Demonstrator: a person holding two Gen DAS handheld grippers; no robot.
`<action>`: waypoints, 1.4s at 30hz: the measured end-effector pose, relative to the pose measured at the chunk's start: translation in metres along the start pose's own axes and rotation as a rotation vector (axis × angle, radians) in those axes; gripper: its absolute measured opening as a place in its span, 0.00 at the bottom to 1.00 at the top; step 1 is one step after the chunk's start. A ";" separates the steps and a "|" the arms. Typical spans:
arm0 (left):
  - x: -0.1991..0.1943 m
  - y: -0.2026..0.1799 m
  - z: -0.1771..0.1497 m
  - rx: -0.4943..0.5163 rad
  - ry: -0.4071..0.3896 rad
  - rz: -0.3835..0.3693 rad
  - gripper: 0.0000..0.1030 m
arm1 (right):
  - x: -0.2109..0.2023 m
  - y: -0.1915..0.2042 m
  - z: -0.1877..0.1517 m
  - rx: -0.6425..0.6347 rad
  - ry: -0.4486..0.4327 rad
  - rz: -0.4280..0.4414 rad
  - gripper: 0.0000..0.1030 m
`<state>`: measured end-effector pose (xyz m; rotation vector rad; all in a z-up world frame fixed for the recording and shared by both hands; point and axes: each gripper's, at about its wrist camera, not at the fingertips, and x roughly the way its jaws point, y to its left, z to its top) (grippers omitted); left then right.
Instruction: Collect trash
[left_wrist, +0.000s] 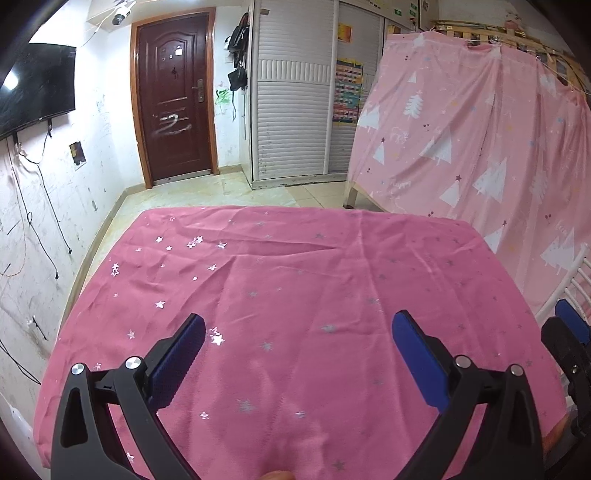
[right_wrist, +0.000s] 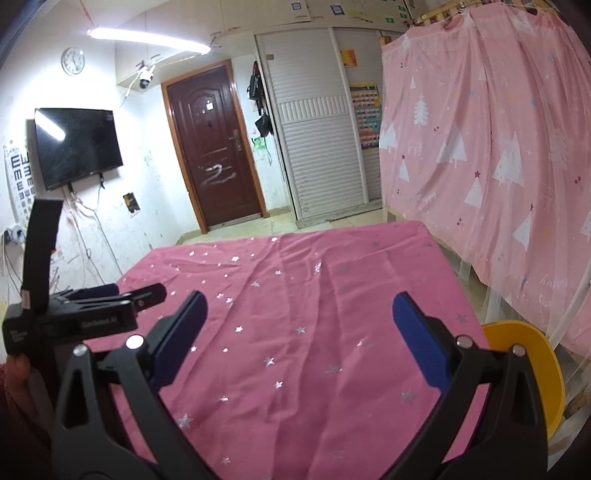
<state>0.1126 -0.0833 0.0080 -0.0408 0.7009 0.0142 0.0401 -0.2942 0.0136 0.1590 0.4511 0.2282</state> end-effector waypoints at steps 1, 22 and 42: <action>0.001 0.002 -0.001 0.001 0.000 0.003 0.92 | 0.000 0.002 -0.001 -0.005 0.001 -0.001 0.94; 0.013 0.012 -0.005 -0.019 0.023 -0.016 0.92 | 0.012 0.028 -0.009 -0.120 0.050 -0.026 0.94; 0.014 0.015 -0.007 -0.034 0.036 -0.014 0.92 | 0.014 0.030 -0.011 -0.115 0.058 -0.031 0.94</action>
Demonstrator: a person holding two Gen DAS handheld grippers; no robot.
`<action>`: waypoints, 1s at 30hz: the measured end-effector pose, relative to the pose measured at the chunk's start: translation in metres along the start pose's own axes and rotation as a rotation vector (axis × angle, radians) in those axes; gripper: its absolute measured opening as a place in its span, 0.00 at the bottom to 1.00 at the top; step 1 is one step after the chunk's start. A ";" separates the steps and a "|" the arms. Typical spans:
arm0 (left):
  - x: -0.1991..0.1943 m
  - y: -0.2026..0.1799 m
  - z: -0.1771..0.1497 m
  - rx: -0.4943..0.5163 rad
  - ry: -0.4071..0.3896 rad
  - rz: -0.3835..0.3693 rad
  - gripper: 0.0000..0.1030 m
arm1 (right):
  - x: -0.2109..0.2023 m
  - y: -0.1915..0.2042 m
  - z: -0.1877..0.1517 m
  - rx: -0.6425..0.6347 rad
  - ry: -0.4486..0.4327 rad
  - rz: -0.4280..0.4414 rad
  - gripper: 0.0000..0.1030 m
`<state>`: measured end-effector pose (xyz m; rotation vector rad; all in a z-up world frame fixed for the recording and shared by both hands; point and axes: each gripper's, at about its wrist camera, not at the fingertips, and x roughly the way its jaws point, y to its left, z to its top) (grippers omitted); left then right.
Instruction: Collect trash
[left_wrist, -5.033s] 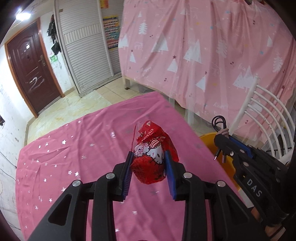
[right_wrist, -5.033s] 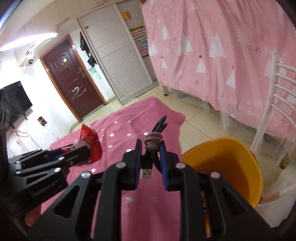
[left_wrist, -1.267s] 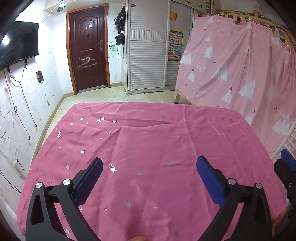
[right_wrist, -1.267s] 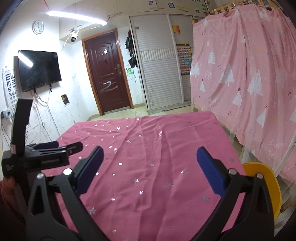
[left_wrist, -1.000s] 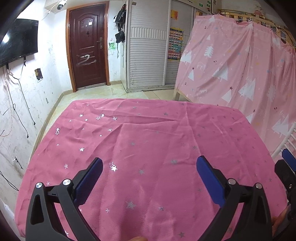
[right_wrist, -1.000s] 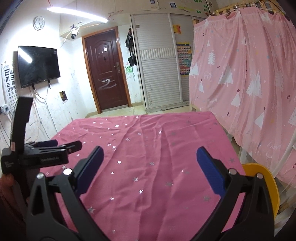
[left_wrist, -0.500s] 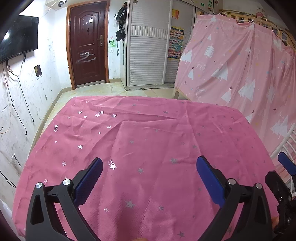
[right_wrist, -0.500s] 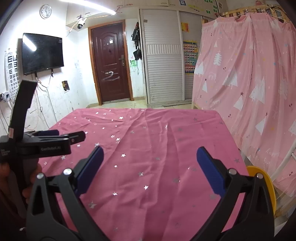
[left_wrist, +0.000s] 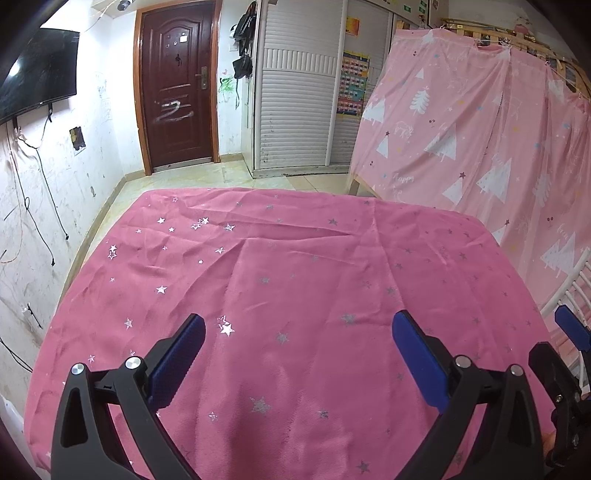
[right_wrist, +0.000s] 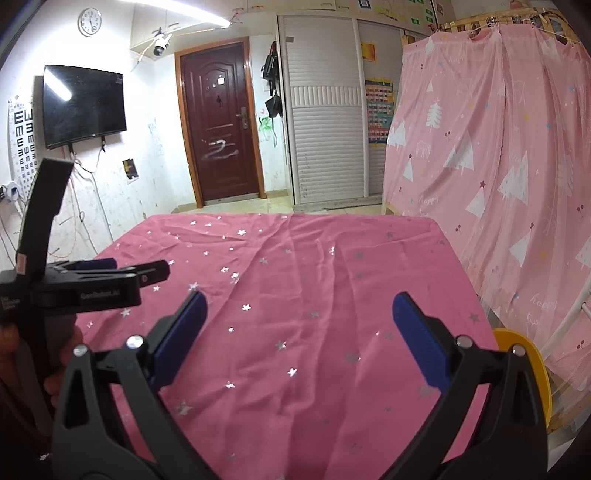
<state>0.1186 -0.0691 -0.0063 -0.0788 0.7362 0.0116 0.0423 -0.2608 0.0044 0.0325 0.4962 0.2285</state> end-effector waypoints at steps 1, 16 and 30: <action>0.000 0.000 0.000 0.000 0.000 0.000 0.92 | 0.000 0.000 0.000 0.000 0.000 0.000 0.94; 0.000 0.000 -0.001 0.002 0.002 -0.002 0.92 | 0.000 0.002 0.000 -0.001 0.002 0.000 0.94; 0.000 -0.001 -0.001 0.005 0.004 -0.005 0.92 | 0.000 0.002 -0.001 -0.002 0.002 0.000 0.94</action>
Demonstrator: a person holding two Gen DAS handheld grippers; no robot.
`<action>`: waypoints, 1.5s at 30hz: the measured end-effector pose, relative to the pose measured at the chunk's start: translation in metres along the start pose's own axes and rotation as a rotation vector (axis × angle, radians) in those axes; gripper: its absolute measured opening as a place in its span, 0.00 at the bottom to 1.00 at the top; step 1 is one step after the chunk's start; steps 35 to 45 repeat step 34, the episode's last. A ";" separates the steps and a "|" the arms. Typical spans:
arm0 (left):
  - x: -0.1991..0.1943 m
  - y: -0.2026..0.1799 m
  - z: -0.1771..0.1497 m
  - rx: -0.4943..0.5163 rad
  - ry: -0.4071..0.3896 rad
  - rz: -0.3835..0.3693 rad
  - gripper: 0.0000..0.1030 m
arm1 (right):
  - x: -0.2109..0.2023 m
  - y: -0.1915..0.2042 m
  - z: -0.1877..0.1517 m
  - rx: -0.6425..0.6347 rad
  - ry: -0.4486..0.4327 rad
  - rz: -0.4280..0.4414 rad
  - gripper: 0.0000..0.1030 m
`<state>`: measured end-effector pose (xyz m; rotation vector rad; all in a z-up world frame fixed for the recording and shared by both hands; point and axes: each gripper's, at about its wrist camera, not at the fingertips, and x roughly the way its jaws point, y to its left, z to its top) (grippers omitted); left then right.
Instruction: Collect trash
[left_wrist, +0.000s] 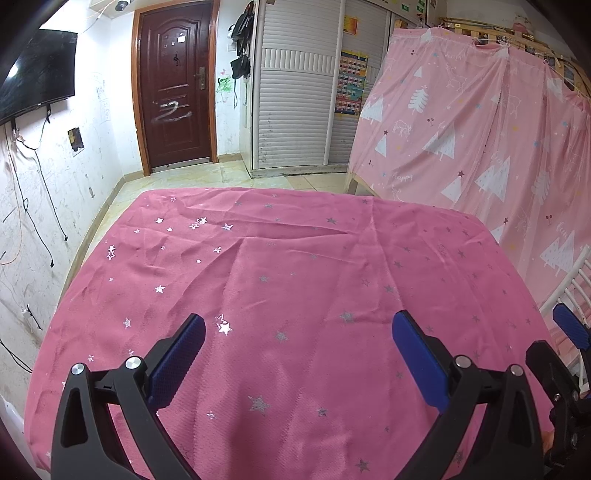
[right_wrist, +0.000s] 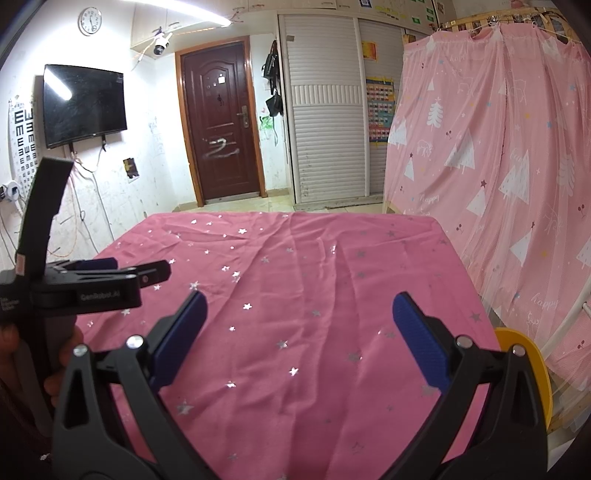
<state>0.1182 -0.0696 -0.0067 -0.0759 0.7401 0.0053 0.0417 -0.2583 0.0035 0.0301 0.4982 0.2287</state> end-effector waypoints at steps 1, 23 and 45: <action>0.000 0.000 0.000 0.001 0.000 0.000 0.92 | 0.000 0.000 0.000 0.000 0.000 0.000 0.94; -0.001 0.000 0.000 0.006 -0.012 0.007 0.92 | 0.001 0.001 0.000 -0.002 0.004 0.001 0.94; -0.002 -0.001 0.000 0.011 -0.009 0.007 0.92 | 0.001 0.001 -0.001 0.000 0.004 0.001 0.94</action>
